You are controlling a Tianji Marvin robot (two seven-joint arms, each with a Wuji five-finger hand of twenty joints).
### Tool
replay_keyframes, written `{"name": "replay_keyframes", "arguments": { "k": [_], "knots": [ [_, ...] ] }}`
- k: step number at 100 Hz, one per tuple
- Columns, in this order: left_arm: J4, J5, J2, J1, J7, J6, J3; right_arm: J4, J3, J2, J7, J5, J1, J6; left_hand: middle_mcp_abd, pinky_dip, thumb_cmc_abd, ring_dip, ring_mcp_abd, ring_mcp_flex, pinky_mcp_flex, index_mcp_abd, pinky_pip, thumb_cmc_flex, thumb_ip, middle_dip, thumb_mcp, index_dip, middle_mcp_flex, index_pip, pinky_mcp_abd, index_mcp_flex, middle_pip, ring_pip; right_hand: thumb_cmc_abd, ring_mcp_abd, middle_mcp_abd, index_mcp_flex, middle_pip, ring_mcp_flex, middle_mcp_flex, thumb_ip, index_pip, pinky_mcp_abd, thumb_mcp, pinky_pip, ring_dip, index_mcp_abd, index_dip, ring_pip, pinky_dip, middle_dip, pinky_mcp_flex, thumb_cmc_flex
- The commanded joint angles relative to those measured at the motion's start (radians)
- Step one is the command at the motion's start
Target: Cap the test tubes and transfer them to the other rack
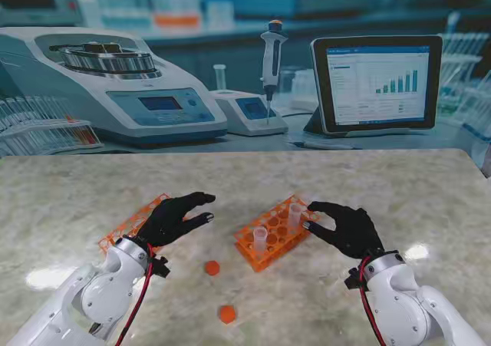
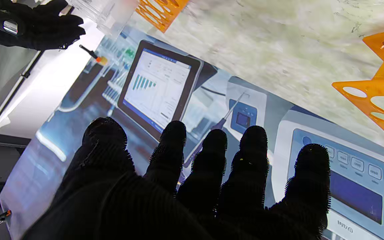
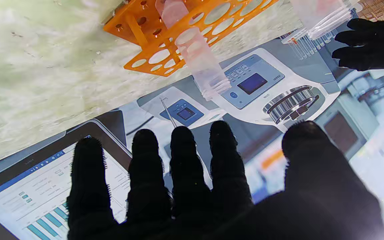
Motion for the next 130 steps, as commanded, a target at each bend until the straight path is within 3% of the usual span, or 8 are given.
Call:
{"name": "replay_keyframes", "arguments": {
  "k": [1,24,78,130],
  "knots": [
    [-0.007,0.000,0.001,0.008,-0.003,-0.001,-0.004,0.002,-0.001,0.000,0.004,0.003,-0.003,0.006,-0.007,-0.043,0.040,-0.012,-0.004,-0.012,-0.005,0.007,-0.034,-0.021,0.020,-0.020,-0.017,-0.013,0.000,-0.027,0.020,-0.013,-0.007,-0.020,0.026,-0.003,0.000,-0.022,-0.004,-0.031,-0.019,0.005,-0.014,0.020,0.012,-0.018,-0.011,0.007,-0.013,-0.015,-0.023,-0.011,-0.020,-0.025],
    [-0.013,0.003,0.002,0.018,-0.003,-0.007,-0.015,0.009,-0.001,0.001,0.002,-0.006,0.003,0.000,-0.008,-0.047,0.041,-0.011,-0.003,-0.007,-0.005,0.006,-0.032,-0.022,0.020,-0.020,-0.017,-0.013,0.001,-0.026,0.017,-0.011,-0.005,-0.017,0.027,-0.005,-0.001,-0.019,0.000,-0.031,-0.015,0.004,-0.010,-0.022,0.016,-0.022,-0.008,0.010,-0.013,-0.012,-0.032,-0.007,-0.031,-0.025],
    [-0.012,0.006,0.003,0.021,-0.004,-0.005,-0.023,0.046,-0.010,0.008,0.041,-0.013,0.053,0.020,-0.013,-0.048,0.041,-0.009,-0.009,-0.011,-0.015,0.005,-0.032,-0.022,0.021,-0.017,-0.016,-0.011,0.003,-0.024,0.002,-0.009,-0.001,-0.017,0.011,0.005,0.002,-0.028,0.004,-0.032,-0.016,0.002,-0.009,-0.033,0.015,-0.022,0.009,0.012,-0.007,-0.007,-0.016,0.010,-0.037,-0.025],
    [-0.008,0.009,0.005,0.016,-0.012,-0.018,-0.020,0.160,-0.054,0.016,0.056,-0.049,0.153,0.046,-0.019,-0.046,0.040,-0.009,-0.016,-0.017,-0.021,0.002,-0.040,-0.021,0.021,-0.016,-0.016,-0.010,0.005,-0.024,-0.007,-0.008,0.001,-0.019,-0.037,-0.004,0.008,-0.069,-0.025,-0.071,-0.070,-0.005,-0.037,-0.045,0.022,-0.049,-0.002,0.049,-0.018,-0.026,-0.013,-0.012,-0.053,-0.058]
  ]
}}
